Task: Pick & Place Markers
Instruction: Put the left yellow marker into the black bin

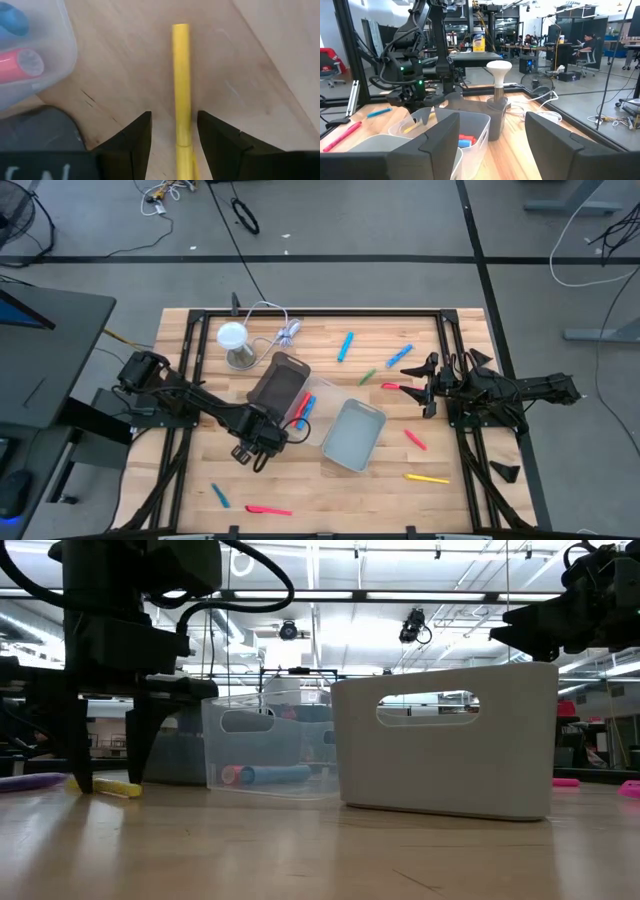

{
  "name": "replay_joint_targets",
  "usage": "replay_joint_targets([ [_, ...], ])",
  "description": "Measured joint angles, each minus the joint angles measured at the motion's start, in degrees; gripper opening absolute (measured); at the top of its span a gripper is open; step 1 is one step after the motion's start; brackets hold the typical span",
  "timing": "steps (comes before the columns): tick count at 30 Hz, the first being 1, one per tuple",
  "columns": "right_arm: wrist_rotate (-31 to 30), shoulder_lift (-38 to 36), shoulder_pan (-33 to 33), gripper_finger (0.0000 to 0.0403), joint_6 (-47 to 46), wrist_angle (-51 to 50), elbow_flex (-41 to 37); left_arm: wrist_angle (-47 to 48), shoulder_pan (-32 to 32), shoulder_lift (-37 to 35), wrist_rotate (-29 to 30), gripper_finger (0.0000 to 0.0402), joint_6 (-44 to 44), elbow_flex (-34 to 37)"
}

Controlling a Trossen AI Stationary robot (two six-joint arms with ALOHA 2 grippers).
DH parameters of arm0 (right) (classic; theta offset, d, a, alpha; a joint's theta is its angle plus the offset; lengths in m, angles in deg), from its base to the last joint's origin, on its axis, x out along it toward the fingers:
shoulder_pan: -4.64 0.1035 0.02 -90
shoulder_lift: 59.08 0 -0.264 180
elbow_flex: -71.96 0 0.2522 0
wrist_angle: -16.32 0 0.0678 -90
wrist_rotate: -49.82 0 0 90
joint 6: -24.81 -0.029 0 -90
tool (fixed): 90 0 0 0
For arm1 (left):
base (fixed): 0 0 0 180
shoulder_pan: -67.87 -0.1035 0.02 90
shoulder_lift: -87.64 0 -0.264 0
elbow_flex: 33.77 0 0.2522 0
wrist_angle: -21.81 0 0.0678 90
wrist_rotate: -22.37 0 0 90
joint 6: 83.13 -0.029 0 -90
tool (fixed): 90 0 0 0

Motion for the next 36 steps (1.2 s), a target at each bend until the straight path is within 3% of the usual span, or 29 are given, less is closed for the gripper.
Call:
replay_joint_targets([
  [6, 0.0, 0.0, 0.0, 0.0229, 0.0, 0.0, 0.0, 0.4, 2.1, -0.1, 0.0, 0.0165, 0.4, 0.1],
  [15, 0.0, 0.0, 0.0, 0.0229, 0.0, 0.0, 0.0, 1.0, 4.3, -0.1, -7.4, 0.0165, 5.0, 0.1],
  [36, 0.0, 0.0, 0.0, 0.0229, 0.0, 0.0, 0.0, 1.9, 4.3, -1.0, -6.1, 0.0165, 6.5, 0.2],
])
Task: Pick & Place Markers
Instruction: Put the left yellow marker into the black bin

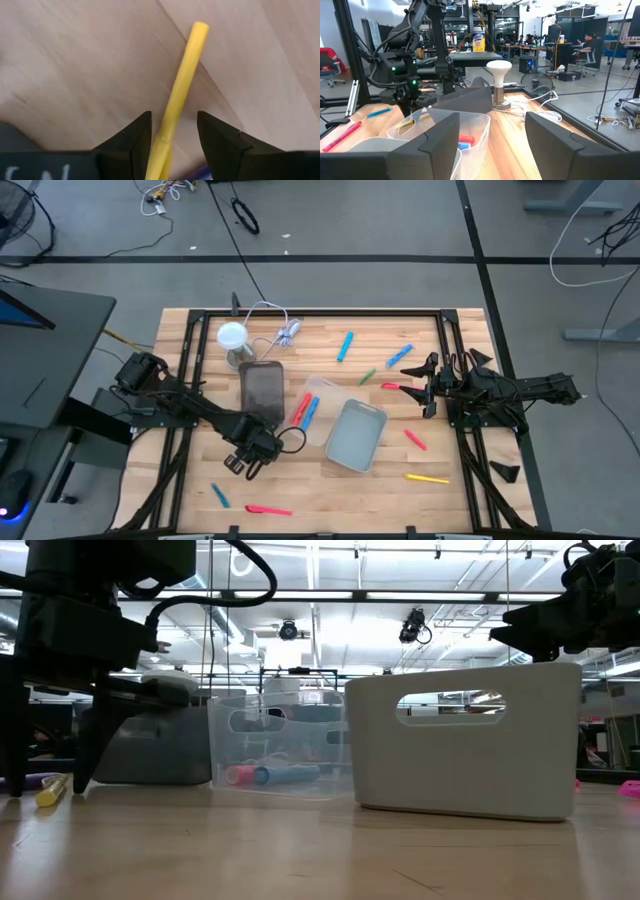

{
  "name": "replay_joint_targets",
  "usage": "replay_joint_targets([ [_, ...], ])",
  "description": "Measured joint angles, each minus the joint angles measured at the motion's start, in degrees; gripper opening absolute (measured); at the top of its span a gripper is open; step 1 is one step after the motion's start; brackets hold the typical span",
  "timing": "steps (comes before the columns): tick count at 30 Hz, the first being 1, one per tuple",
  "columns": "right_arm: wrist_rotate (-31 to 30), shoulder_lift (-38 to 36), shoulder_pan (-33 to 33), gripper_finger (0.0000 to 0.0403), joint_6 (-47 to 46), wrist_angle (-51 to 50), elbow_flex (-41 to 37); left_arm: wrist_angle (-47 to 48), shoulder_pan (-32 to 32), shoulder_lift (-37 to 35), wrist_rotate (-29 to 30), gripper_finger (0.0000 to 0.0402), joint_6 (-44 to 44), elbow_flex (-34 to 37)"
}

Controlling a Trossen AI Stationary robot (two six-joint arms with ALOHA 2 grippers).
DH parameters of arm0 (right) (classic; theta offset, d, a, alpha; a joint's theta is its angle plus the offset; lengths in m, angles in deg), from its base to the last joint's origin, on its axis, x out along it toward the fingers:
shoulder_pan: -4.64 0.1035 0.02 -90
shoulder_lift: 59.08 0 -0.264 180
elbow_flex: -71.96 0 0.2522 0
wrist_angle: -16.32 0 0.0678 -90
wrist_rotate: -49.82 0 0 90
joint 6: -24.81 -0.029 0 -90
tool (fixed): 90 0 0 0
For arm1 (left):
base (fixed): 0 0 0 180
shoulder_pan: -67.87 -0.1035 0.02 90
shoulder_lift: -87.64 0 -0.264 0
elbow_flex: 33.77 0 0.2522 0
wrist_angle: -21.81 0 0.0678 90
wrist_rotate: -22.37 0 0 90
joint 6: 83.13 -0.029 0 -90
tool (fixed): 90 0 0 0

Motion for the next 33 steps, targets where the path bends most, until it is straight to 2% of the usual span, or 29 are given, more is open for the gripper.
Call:
replay_joint_targets([
  [9, 0.0, 0.0, 0.0, 0.0229, 0.0, 0.0, 0.0, 1.4, 0.0, -2.8, 2.8, 0.0165, -0.9, 0.0],
  [14, 0.0, 0.0, 0.0, 0.0229, 0.0, 0.0, 0.0, 1.7, 1.3, -3.0, 2.7, 0.0165, -0.4, 0.0],
  [17, 0.0, 0.0, 0.0, 0.0229, 0.0, 0.0, 0.0, 1.6, 3.1, -2.9, 0.7, 0.0165, -0.4, -0.1],
  [21, 0.0, 0.0, 0.0, 0.0229, 0.0, 0.0, 0.0, 1.5, 5.0, -1.8, -0.4, 0.0165, 0.5, -0.1],
  [27, 0.0, 0.0, 0.0, 0.0229, 0.0, 0.0, 0.0, 2.1, 5.6, 0.9, 2.4, 0.0165, 2.6, -2.7],
  [33, 0.0, 0.0, 0.0, 0.0229, 0.0, 0.0, 0.0, 6.6, 5.5, 2.0, 4.0, 0.0165, 2.6, -5.2],
])
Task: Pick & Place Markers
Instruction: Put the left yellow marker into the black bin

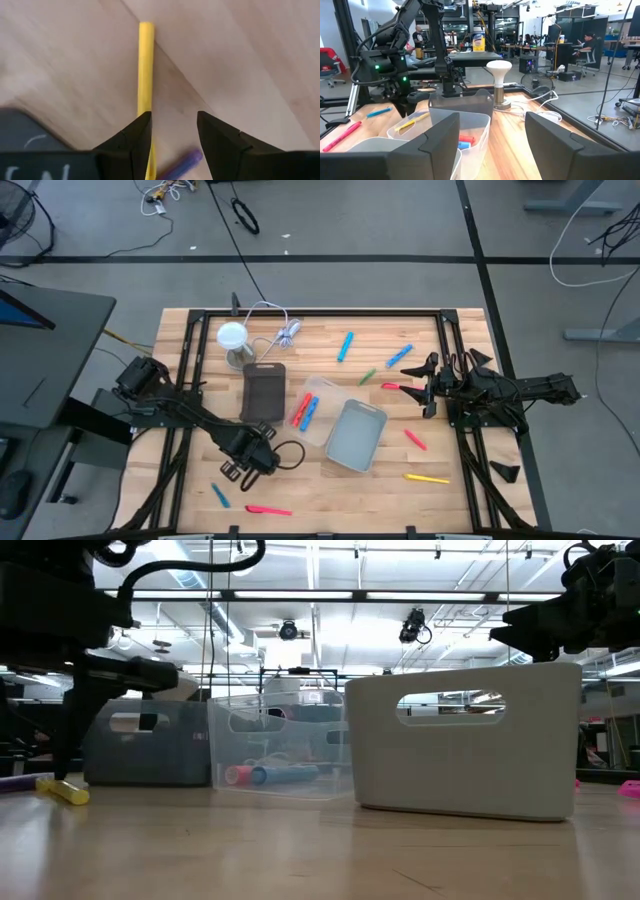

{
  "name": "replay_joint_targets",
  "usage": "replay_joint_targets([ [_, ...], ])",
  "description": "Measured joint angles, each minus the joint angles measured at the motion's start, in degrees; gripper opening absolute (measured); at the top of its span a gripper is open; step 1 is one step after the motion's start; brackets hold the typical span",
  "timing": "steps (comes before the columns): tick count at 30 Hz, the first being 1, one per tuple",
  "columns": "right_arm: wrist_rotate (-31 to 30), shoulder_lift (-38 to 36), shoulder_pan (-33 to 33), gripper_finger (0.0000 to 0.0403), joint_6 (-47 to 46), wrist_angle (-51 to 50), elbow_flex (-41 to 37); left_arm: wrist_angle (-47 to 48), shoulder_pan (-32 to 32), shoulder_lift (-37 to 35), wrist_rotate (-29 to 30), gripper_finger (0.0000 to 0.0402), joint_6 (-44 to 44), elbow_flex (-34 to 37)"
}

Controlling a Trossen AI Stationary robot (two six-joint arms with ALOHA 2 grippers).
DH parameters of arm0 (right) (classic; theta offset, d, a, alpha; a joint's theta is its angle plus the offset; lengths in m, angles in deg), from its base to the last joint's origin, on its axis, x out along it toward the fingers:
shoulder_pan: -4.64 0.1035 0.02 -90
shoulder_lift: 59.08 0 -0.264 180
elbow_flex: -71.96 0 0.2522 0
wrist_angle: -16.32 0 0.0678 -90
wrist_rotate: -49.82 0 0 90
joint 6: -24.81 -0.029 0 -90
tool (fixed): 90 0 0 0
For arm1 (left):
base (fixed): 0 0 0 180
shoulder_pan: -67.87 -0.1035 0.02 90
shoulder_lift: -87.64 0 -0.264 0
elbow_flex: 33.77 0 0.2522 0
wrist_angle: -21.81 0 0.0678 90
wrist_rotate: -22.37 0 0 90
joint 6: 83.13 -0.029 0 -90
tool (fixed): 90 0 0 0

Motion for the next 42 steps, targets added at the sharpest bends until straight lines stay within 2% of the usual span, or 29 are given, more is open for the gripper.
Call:
replay_joint_targets([
  [7, 0.0, 0.0, 0.0, 0.0229, 0.0, 0.0, 0.0, 1.0, 0.1, 0.0, 1.1, 0.0165, -0.1, -1.5],
  [19, 0.0, 0.0, 0.0, 0.0229, 0.0, 0.0, 0.0, -2.0, -1.1, 4.5, 1.0, 0.0165, -1.7, -2.4],
  [27, 0.0, 0.0, 0.0, 0.0229, 0.0, 0.0, 0.0, -2.8, -1.3, 4.5, -4.7, 0.0162, -3.4, -2.4],
  [31, 0.0, 0.0, 0.0, 0.0229, 0.0, 0.0, 0.0, -3.2, -1.3, 4.5, -6.4, 0.013, -3.5, -2.4],
  [39, 0.0, 0.0, 0.0, 0.0229, 0.0, 0.0, 0.0, -3.7, -0.1, 4.6, -7.7, 0.0026, -3.1, -2.5],
  [42, 0.0, 0.0, 0.0, 0.0229, 0.0, 0.0, 0.0, -3.7, 0.4, 4.6, -8.1, 0.0019, -3.1, -3.0],
])
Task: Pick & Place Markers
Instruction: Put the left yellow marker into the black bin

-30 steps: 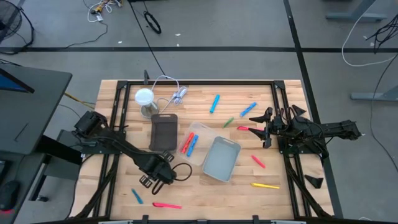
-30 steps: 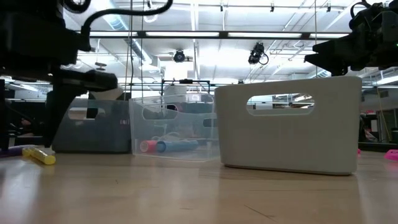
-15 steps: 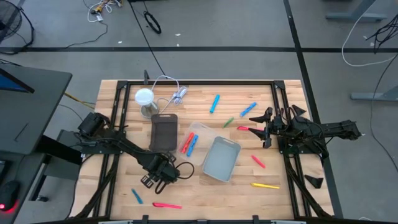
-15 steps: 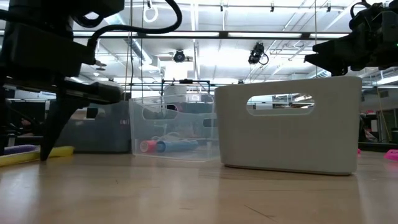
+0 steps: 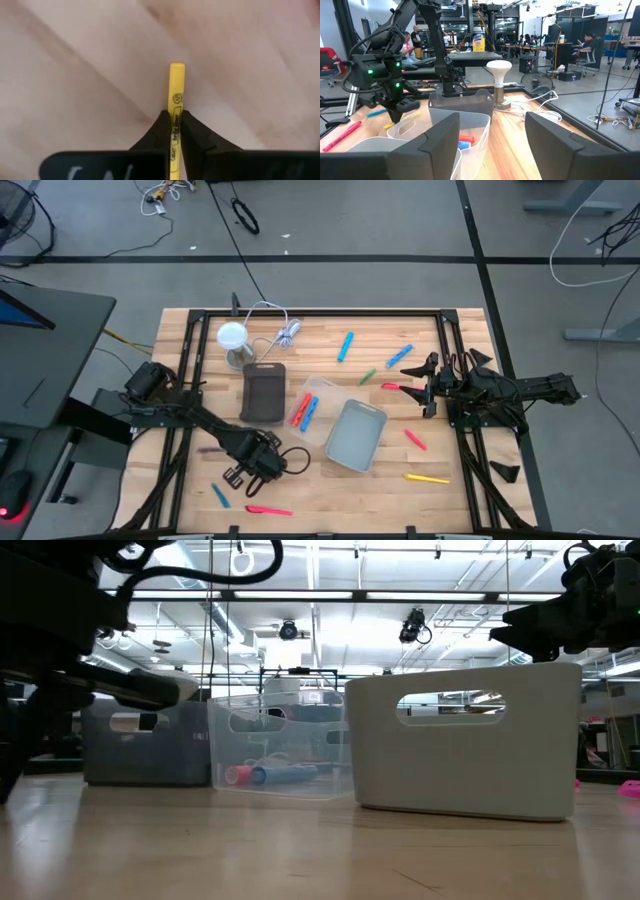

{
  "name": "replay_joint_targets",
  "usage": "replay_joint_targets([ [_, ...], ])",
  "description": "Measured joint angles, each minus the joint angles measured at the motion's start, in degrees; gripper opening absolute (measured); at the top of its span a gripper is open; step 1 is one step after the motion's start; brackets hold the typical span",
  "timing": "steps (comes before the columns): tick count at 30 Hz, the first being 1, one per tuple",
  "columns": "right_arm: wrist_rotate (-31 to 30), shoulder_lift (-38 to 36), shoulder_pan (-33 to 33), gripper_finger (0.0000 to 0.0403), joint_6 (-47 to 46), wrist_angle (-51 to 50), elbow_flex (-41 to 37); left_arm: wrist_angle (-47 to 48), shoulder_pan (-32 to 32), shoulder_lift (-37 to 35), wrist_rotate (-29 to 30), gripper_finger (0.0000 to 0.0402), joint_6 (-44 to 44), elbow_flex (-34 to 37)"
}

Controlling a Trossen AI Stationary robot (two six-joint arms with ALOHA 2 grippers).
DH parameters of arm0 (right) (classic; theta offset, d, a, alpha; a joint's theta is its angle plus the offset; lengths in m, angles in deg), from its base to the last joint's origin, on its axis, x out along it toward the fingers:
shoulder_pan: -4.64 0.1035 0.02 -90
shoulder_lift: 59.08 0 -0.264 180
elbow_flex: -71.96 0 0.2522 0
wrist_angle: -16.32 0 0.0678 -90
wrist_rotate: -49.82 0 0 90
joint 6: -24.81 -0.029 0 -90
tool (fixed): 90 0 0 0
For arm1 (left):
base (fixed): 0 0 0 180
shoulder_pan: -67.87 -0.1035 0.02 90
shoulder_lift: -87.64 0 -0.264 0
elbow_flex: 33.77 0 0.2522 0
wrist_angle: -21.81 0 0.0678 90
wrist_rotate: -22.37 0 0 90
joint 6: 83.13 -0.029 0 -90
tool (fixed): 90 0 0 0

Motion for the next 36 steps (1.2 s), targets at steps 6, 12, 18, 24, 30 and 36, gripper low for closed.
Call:
replay_joint_targets([
  [6, 0.0, 0.0, 0.0, 0.0229, 0.0, 0.0, 0.0, 0.0, -0.1, 0.1, 0.8, 0.0037, -0.1, -1.2],
  [12, 0.0, 0.0, 0.0, 0.0229, 0.0, 0.0, 0.0, 2.0, -0.2, -0.1, 1.3, 0.0023, -0.1, -3.6],
  [18, 0.0, 0.0, 0.0, 0.0229, 0.0, 0.0, 0.0, 9.6, -1.1, -0.1, 1.3, 0.0028, 0.0, -9.3],
  [24, 0.0, 0.0, 0.0, 0.0229, 0.0, 0.0, 0.0, 17.0, -2.9, -0.1, 1.4, 0.0025, -0.3, -16.4],
  [30, 0.0, 0.0, 0.0, 0.0229, 0.0, 0.0, 0.0, 19.9, -4.9, -0.2, 1.4, 0.0027, -3.9, -22.2],
  [36, 0.0, 0.0, 0.0, 0.0229, 0.0, 0.0, 0.0, 25.9, -7.8, -0.2, 2.9, 0.0024, -9.4, -27.5],
])
